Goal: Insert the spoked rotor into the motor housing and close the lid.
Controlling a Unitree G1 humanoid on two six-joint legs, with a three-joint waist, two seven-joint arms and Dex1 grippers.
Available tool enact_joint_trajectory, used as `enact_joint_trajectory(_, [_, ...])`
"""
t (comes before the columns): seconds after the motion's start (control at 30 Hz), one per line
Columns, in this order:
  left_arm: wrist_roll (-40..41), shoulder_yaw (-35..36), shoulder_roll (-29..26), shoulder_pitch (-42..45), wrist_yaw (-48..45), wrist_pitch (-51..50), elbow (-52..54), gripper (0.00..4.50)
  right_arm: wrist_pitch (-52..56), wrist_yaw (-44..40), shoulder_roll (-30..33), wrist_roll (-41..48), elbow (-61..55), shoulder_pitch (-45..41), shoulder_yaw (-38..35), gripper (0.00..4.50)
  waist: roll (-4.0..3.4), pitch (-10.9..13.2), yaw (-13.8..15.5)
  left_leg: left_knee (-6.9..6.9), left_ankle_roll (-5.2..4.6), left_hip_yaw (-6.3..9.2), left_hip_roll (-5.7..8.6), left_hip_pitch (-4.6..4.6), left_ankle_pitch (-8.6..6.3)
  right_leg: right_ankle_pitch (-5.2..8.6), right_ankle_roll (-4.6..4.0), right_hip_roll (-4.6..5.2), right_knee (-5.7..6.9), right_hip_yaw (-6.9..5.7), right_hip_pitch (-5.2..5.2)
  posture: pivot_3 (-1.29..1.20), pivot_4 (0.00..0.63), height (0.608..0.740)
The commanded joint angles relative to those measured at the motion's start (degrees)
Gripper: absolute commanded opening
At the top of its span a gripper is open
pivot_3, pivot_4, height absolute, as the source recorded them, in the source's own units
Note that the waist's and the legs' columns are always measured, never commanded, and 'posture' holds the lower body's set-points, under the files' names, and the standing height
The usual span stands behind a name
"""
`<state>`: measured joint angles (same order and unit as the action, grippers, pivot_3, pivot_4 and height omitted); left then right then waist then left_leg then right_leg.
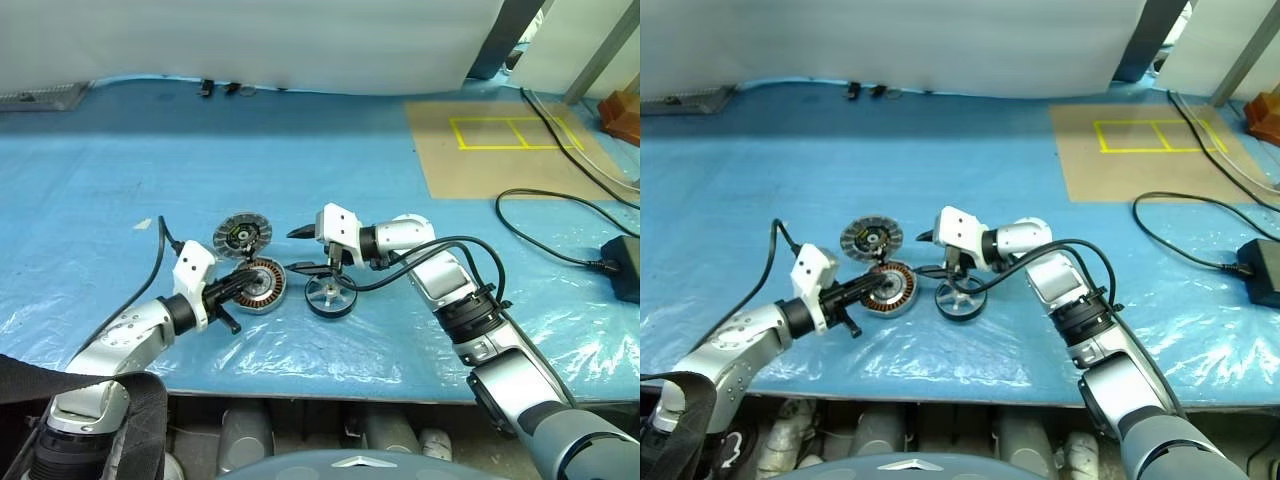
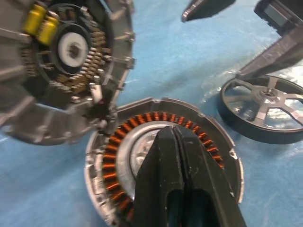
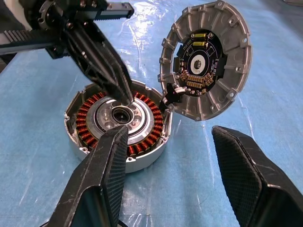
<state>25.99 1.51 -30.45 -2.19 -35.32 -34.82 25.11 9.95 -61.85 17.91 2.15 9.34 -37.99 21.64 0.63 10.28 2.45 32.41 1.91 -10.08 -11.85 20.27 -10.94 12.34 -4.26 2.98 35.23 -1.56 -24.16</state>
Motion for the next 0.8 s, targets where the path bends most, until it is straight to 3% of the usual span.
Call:
enact_joint_trajectory(0.03, [-2.70,-2.94,-1.77,0.08,0.19,-0.91,0.56,0.03,-0.74,0.36,-0.27,0.41,-0.99,-0.45,-0.26,2.88,0.00,0.00,-0.02,0.00,0.00,0.00,0.00,0.00,0.00,0.00,0.00,0.00,0.00,0.00,0.00,0.00,0.150,0.740])
enact_joint_trajectory(0.23, [-3.34,-2.97,-6.77,-0.31,-0.14,-5.65,1.93,0.03,-0.66,0.57,-0.26,0.41,-0.89,-0.53,-0.20,2.88,-0.01,0.00,-0.03,-0.02,0.00,0.00,0.00,-0.08,0.00,0.00,0.00,0.00,0.01,0.01,0.02,0.00,0.150,0.740])
enact_joint_trajectory(0.4, [5.92,4.86,-2.17,2.67,0.77,-7.77,4.78,0.03,-0.70,0.69,-0.63,0.38,-0.67,-0.64,-0.06,2.88,-0.01,0.01,0.00,0.03,0.01,-0.02,0.01,-0.03,0.01,0.00,0.00,0.01,0.04,0.00,0.02,0.00,0.150,0.740])
enact_joint_trajectory(0.57, [6.42,7.12,-4.39,3.78,0.71,-8.94,4.29,0.03,-0.86,0.79,-0.86,0.29,-0.28,-0.72,-0.08,2.88,-0.01,0.01,-0.11,0.00,0.01,-0.01,0.03,-0.01,0.00,0.00,-0.01,-0.03,0.01,-0.01,0.00,0.00,0.150,0.740])
enact_joint_trajectory(0.8, [3.40,3.72,-5.18,2.73,0.95,-8.44,2.93,0.03,-0.70,0.99,-0.86,0.38,-0.55,-0.52,-0.19,2.88,-0.01,0.01,-0.05,0.00,0.01,-0.02,0.02,0.06,0.00,0.00,-0.01,-0.01,-0.03,-0.01,-0.02,0.00,0.150,0.740])
